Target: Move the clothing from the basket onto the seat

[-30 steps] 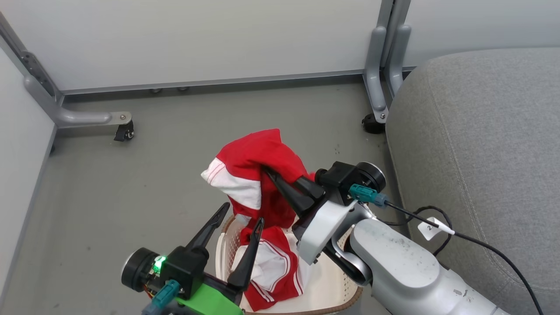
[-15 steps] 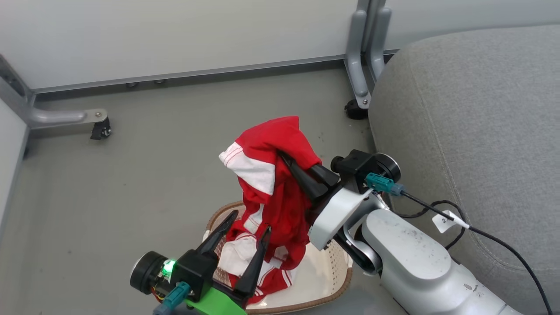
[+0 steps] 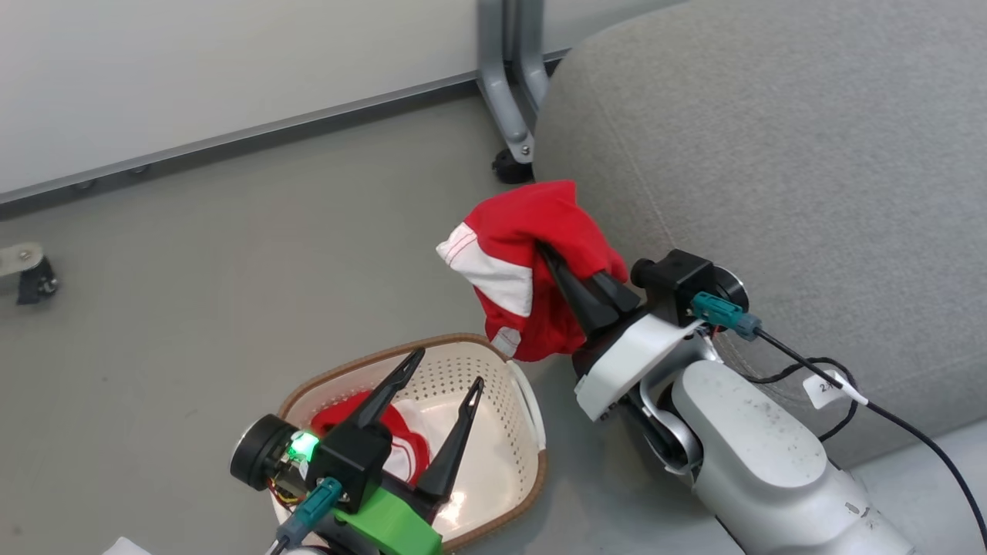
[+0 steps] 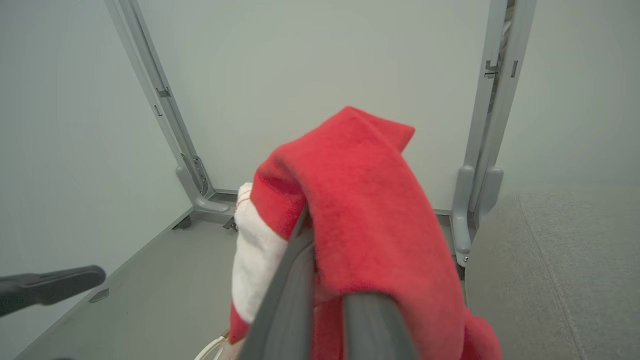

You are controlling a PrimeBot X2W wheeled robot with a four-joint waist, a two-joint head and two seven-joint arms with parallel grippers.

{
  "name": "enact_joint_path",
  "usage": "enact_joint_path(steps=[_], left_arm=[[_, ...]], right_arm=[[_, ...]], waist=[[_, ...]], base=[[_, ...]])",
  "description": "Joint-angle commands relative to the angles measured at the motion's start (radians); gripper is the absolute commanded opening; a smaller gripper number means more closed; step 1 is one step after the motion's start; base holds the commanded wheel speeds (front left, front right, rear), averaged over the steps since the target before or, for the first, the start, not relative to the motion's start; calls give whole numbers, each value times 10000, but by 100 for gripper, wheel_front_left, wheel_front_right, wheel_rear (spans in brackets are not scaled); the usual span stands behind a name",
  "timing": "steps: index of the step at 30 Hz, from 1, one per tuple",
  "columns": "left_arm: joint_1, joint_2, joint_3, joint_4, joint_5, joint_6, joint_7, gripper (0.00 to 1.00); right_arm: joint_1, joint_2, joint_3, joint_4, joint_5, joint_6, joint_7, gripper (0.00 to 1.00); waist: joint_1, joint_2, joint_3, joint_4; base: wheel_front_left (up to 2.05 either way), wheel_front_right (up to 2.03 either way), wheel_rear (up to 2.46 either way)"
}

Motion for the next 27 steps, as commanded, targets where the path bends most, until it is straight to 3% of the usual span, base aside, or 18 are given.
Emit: enact_joint_path(steps=[1,8,13,19,27], left_arm=[[-232,47,-18,38,54,-53,-16,100],[-536,111,-222,38,56,-143,140,100],[-902,101,-406,1,162,-230,240,100],[-1651,-16,-470,-55,330,-211,215,100],[-2822,-118,-548,-127,786,-231,6,100]], right_arm=[[104,-6,-161,-80,-93,1,-49,0],[317,-61,-1050,-144,-183,1,-50,0],[82,-187,-1979,-186,-287,1,-50,0],[-744,-629,-3295,-27,-363,-1,-50,0],[-2573,-1942,-5290,86,-600,-1,-49,0]], waist=[[-1,0,324,-1058],[-1,0,590,-1952],[-1,0,996,-2086],[-1,0,1755,-1676],[-1,0,3075,-561]], base=[[0,0,0],[0,0,0],[0,0,0],[0,0,0],[0,0,0]])
